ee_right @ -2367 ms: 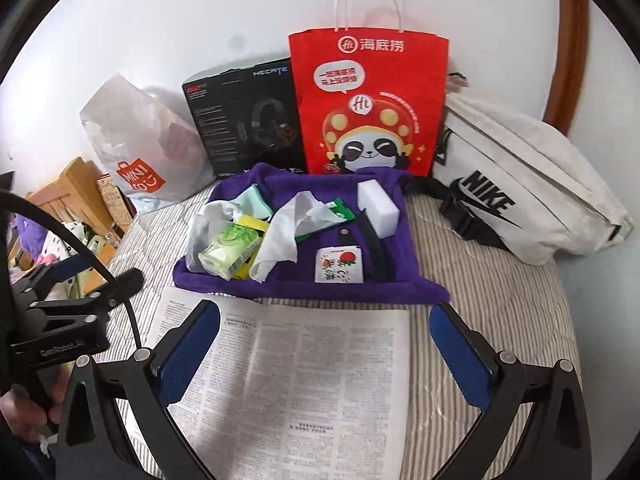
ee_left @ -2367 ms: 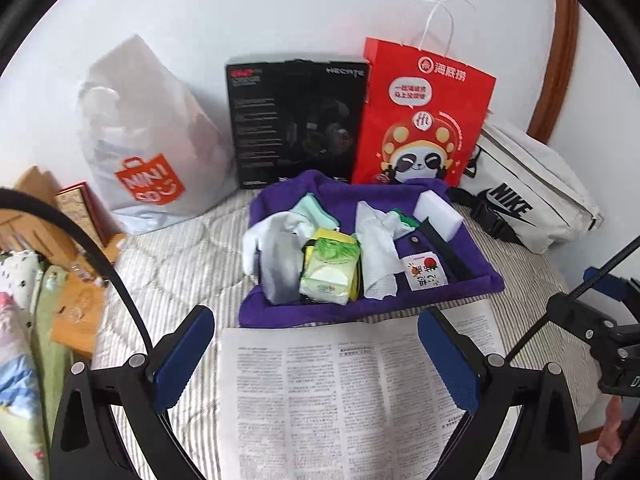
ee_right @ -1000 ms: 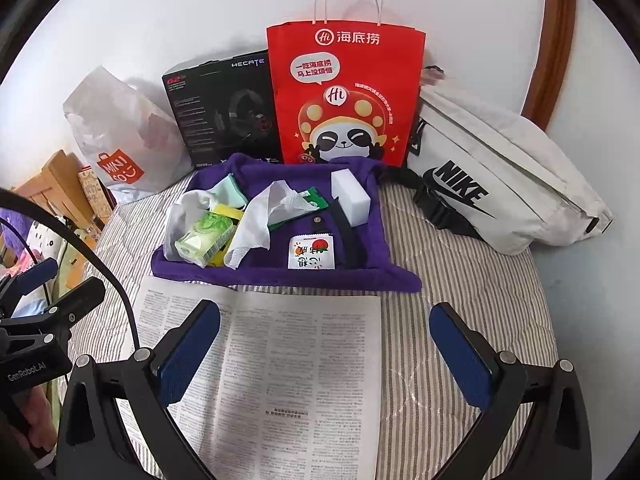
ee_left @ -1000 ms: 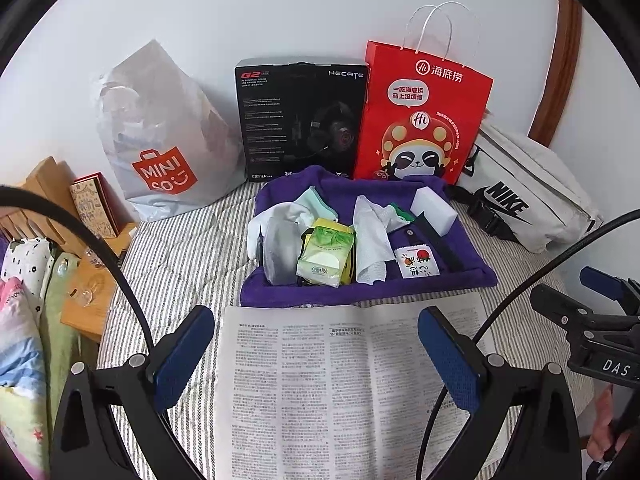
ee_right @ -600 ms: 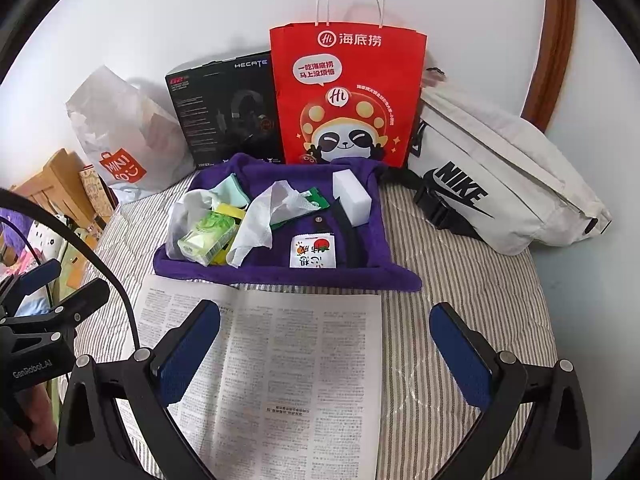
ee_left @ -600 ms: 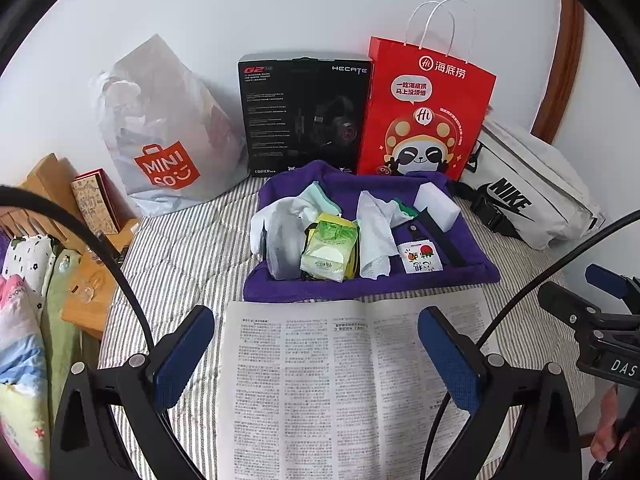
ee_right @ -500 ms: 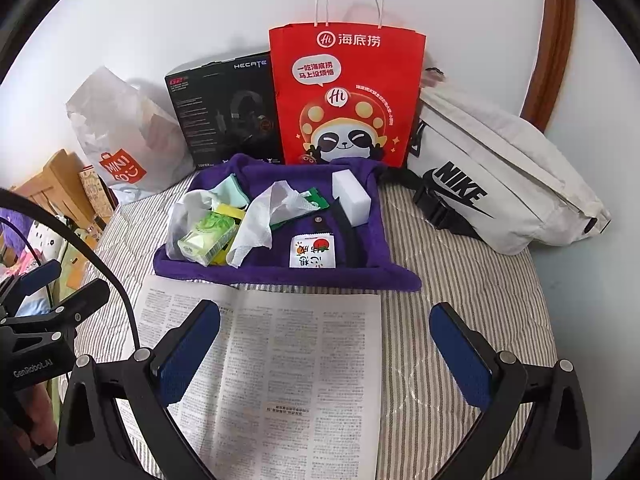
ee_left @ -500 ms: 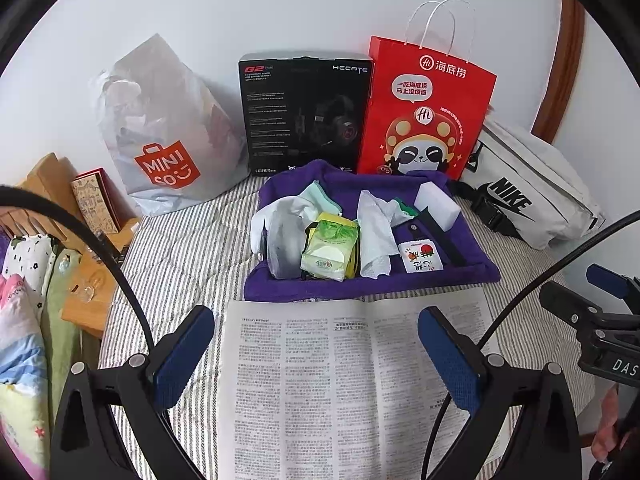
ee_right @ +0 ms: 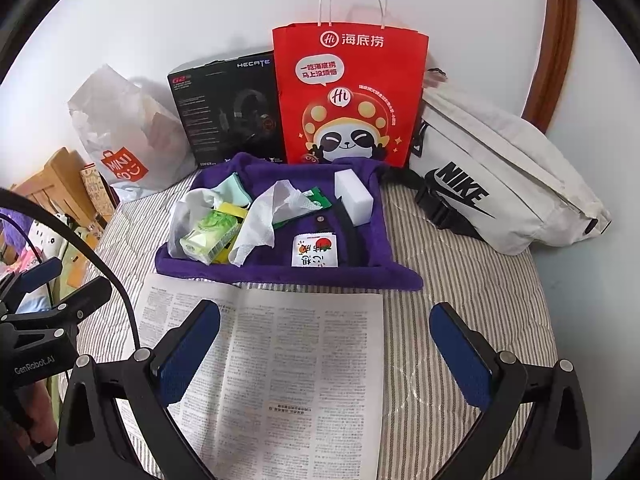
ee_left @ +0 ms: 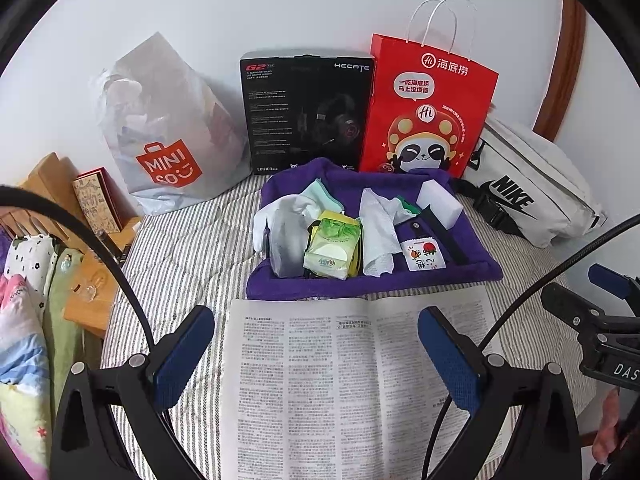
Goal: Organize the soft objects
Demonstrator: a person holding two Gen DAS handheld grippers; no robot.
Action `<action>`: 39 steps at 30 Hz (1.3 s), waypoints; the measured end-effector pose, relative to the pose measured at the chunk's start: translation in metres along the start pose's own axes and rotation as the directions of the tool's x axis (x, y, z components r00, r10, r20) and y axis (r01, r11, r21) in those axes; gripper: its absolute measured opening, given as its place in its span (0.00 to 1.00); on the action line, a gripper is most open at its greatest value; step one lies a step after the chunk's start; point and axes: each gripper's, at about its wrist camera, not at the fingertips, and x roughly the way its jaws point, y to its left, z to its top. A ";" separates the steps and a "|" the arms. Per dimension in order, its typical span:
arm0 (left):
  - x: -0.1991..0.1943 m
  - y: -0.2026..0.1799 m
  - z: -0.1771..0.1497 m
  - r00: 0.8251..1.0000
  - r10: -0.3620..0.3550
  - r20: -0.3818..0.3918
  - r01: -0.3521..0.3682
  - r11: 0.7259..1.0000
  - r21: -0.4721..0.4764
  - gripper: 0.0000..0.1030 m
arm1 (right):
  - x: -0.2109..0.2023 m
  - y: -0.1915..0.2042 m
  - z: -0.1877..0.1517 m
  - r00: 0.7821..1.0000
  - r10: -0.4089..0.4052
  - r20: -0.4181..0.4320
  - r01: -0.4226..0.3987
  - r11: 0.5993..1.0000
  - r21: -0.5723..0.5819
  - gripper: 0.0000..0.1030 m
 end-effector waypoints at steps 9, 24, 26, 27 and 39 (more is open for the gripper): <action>0.000 0.002 0.000 1.000 0.000 0.001 0.000 1.000 -0.001 1.00 | 0.001 -0.001 0.001 1.000 -0.005 -0.002 0.005 1.000 0.001 1.00; 0.000 0.003 -0.001 1.000 -0.001 0.002 0.001 1.000 -0.001 1.00 | -0.001 -0.002 0.004 1.000 -0.005 0.003 0.005 1.000 0.003 1.00; 0.000 0.004 -0.002 1.000 -0.002 0.002 0.002 1.000 0.000 1.00 | -0.002 -0.002 0.004 1.000 -0.006 0.003 0.006 1.000 -0.001 1.00; 0.000 0.004 -0.001 1.000 -0.001 0.002 0.001 1.000 0.000 1.00 | -0.002 -0.002 0.004 1.000 -0.005 0.003 0.005 1.000 -0.003 1.00; -0.002 0.005 -0.002 1.000 -0.004 0.005 0.004 1.000 0.005 1.00 | -0.003 0.000 0.003 1.000 -0.008 0.006 0.008 1.000 -0.007 1.00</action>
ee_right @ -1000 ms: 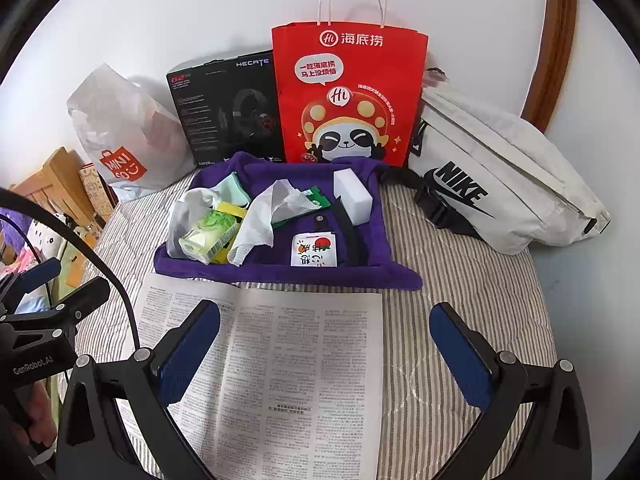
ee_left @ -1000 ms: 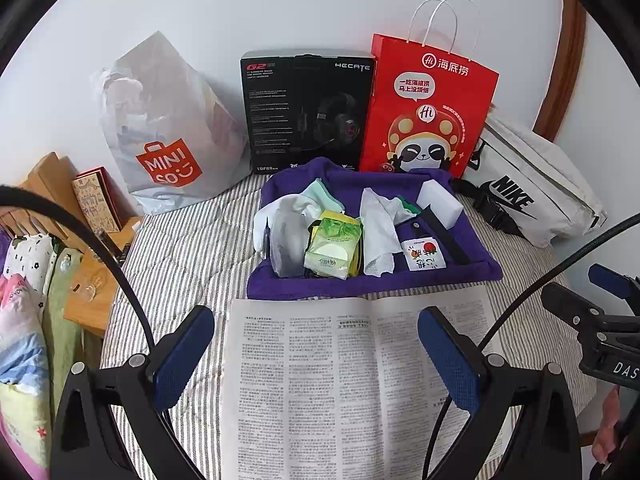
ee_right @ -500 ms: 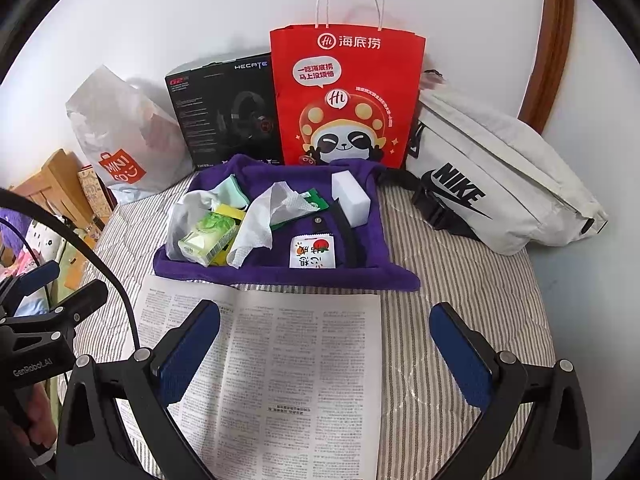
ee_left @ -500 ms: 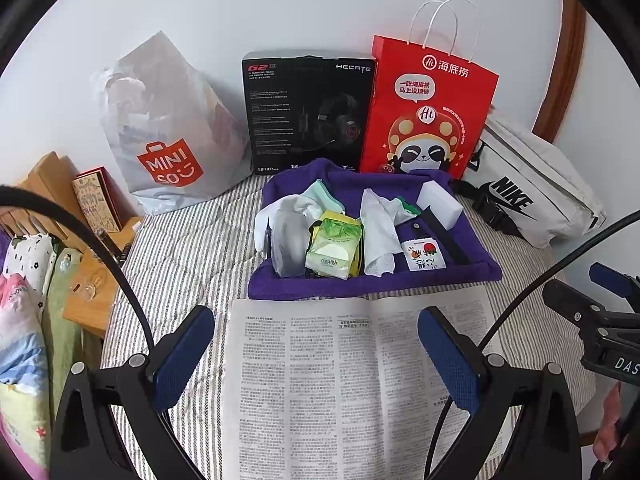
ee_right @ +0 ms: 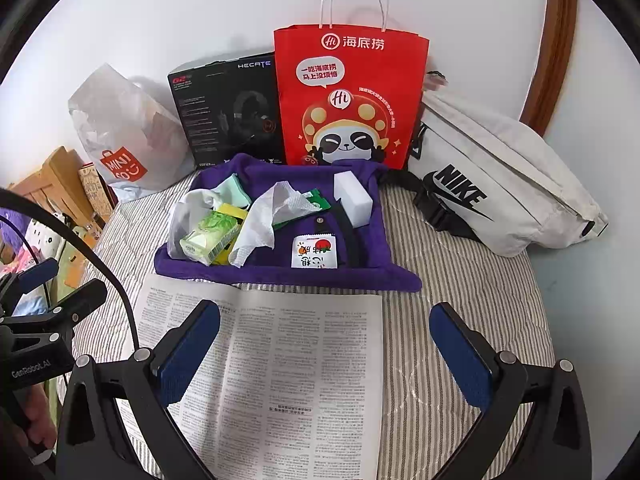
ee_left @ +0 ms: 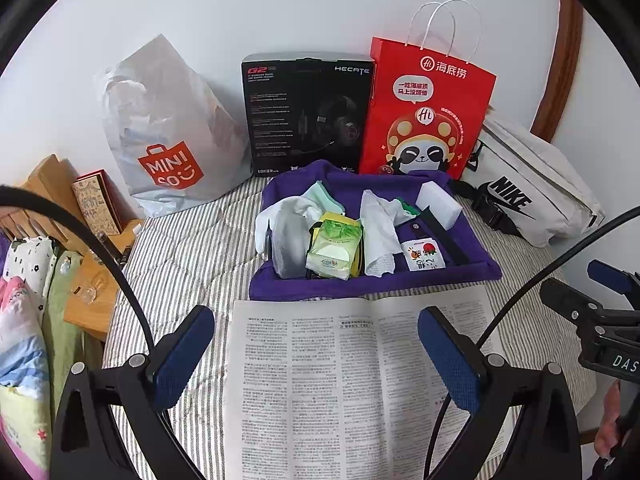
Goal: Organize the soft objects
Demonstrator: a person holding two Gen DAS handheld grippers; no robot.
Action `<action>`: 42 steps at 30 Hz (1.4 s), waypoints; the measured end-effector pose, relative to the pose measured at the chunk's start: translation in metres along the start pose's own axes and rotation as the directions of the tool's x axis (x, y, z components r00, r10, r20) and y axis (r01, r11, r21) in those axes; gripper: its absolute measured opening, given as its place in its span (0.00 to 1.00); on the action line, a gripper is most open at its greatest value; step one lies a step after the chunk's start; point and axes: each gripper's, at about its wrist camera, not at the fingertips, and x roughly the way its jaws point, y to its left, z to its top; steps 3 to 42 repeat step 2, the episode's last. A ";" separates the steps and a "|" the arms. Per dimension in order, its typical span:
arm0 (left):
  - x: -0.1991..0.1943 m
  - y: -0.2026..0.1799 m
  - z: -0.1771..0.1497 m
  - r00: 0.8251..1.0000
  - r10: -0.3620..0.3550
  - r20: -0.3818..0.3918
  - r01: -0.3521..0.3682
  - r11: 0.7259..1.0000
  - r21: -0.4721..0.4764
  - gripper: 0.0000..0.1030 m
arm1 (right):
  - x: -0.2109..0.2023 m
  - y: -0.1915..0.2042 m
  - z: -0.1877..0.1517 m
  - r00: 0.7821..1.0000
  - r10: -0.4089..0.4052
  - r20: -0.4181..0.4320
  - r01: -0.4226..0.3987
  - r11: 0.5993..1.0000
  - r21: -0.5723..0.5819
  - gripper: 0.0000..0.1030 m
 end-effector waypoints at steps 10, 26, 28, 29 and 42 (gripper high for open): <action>-0.003 -0.002 0.000 1.000 -0.001 0.012 0.001 1.000 0.005 1.00 | 0.000 0.000 0.000 1.000 0.002 -0.001 -0.002 1.000 0.004 1.00; -0.003 -0.002 0.000 1.000 -0.001 0.012 0.001 1.000 0.005 1.00 | 0.000 0.000 0.000 1.000 0.002 -0.001 -0.002 1.000 0.004 1.00; -0.003 -0.002 0.000 1.000 -0.001 0.012 0.001 1.000 0.005 1.00 | 0.000 0.000 0.000 1.000 0.002 -0.001 -0.002 1.000 0.004 1.00; -0.003 -0.002 0.000 1.000 -0.001 0.012 0.001 1.000 0.005 1.00 | 0.000 0.000 0.000 1.000 0.002 -0.001 -0.002 1.000 0.004 1.00; -0.003 -0.002 0.000 1.000 -0.001 0.012 0.001 1.000 0.005 1.00 | 0.000 0.000 0.000 1.000 0.002 -0.001 -0.002 1.000 0.004 1.00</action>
